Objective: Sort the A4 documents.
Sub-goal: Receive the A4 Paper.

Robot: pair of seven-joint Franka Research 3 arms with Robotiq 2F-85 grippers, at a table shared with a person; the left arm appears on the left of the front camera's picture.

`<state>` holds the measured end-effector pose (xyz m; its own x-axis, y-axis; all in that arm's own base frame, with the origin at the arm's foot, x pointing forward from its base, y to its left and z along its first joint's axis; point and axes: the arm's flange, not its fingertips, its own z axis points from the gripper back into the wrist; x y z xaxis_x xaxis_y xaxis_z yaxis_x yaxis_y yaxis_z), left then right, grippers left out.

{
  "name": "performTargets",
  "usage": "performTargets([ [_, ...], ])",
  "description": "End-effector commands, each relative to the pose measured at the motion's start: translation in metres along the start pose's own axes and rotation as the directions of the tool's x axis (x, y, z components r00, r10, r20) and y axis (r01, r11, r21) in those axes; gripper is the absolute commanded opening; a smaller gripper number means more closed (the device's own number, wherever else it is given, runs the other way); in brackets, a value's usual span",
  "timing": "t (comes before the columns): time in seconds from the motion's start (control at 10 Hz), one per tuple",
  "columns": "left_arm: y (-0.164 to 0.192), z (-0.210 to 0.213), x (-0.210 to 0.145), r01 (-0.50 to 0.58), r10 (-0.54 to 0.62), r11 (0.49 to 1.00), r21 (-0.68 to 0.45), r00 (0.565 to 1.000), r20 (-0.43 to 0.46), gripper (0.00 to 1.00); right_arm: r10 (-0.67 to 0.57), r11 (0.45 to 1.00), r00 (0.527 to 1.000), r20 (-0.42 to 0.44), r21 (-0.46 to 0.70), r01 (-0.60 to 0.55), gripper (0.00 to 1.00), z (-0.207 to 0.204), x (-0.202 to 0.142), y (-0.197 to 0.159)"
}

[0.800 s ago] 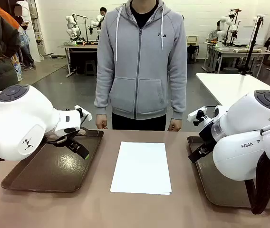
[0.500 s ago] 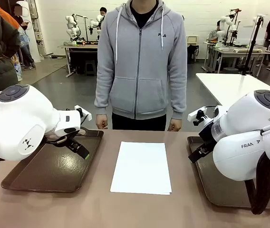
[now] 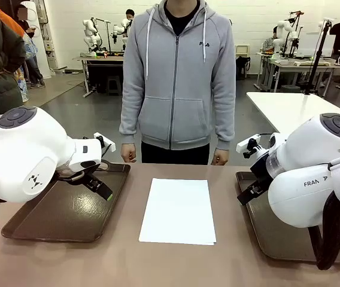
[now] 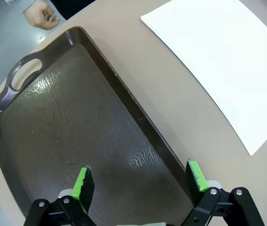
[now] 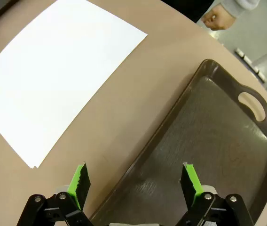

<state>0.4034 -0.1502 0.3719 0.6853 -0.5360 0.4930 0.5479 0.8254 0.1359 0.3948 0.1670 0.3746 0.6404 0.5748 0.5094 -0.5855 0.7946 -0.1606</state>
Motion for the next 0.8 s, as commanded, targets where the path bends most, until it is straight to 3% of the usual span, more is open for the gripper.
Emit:
performTargets([
  [0.0,0.0000,0.0000,0.0000,0.001,-0.001,1.000,0.000,1.000,0.000,1.00,-0.001,1.000,1.000,0.000,0.000,0.001,1.00,0.0000,0.0000,-0.0001],
  [0.7,0.0000,0.0000,0.0000,0.001,-0.001,1.000,0.000,1.000,0.000,1.00,-0.001,1.000,1.000,0.000,0.000,0.001,1.00,0.0000,0.0000,-0.0001],
])
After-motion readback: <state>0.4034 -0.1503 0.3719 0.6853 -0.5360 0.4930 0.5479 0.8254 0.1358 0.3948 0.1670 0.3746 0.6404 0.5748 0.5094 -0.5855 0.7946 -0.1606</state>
